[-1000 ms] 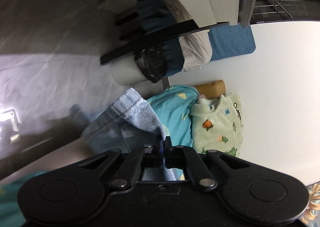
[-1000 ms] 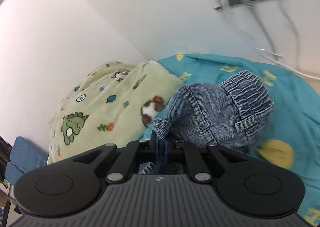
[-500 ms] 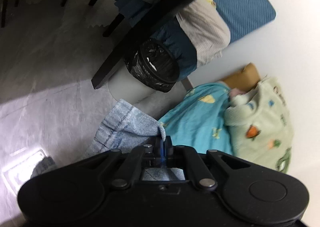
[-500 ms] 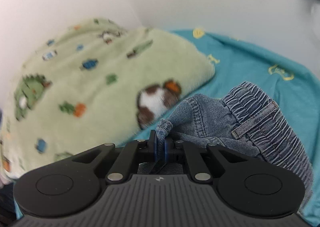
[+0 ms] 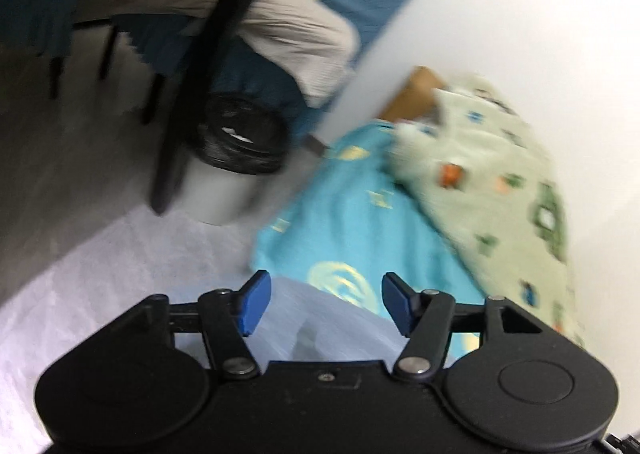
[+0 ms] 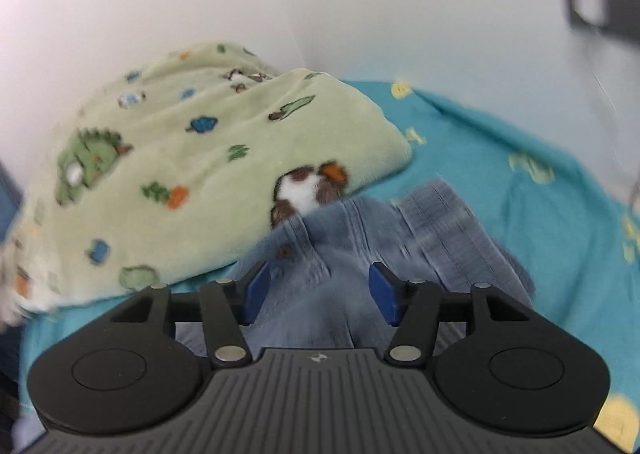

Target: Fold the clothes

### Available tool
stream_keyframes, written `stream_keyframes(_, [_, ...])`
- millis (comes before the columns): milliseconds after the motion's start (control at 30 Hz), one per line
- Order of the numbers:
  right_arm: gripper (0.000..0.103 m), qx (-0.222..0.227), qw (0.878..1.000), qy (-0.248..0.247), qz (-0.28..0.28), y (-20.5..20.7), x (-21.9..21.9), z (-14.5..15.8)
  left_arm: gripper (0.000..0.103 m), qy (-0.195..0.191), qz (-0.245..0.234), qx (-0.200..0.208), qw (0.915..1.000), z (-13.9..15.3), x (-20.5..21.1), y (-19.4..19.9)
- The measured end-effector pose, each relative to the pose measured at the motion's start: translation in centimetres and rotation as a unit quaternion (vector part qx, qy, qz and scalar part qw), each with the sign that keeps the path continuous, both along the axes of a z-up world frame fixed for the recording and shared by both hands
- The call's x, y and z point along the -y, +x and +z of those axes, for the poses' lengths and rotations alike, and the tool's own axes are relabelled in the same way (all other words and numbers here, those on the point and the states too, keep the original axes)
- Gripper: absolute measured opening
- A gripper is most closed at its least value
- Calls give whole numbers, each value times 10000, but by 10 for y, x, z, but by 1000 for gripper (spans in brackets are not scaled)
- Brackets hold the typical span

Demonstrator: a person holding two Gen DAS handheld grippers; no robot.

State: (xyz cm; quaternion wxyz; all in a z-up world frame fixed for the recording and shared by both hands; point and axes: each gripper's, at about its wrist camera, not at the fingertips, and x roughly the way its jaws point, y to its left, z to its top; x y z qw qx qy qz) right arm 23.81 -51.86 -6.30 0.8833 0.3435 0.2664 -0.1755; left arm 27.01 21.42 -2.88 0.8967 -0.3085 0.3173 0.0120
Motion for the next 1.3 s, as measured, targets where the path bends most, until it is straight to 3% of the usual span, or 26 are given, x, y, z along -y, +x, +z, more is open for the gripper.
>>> stream_keyframes(167, [61,208,9971,655,-323,-60,15,3,60,-28,-775,-176,9968,11,62,-49])
stream_keyframes(267, [61,207,9929,1090,-426,-86,20,-14,65,94,-1213,-228,9923,24,93,-79])
stream_keyframes(433, [65,250,9774,1983,-693,-107,30,-50,71,277,-1452,-78,9890,24,128,-126])
stream_keyframes(567, [68,431,9735,2165,-592,-101,34,-71,71,314,-1536,-150,9875,6,143,-126])
stream_keyframes(633, [77,583,9704,2274,-572,-92,37,-79,71,351,-1583,-214,9865,-4,148,-117])
stream_keyframes(733, [79,828,9663,2379,-536,-78,41,-85,71,302,-1500,-219,9880,-17,152,-106])
stream_keyframes(800, [78,863,9735,2083,-369,-67,38,-80,71,315,-1466,-239,9884,-24,153,-102])
stream_keyframes(867, [55,704,9845,1589,-230,-60,32,-72,71,343,-1436,-263,9887,-30,153,-98])
stream_keyframes(933, [25,592,9900,1258,-247,-60,26,-66,71,423,-1420,-254,9886,-32,154,-97])
stream_keyframes(1000, [14,698,9905,1140,-315,-65,25,-61,71,511,-1415,-233,9883,-32,155,-98])
stream_keyframes(1133, [7,1093,9890,878,-468,-83,21,-28,71,597,-1459,-48,9875,-23,155,-108])
stream_keyframes(1300, [6,1713,9783,984,-628,-123,29,21,71,722,-1485,34,9863,-15,155,-122])
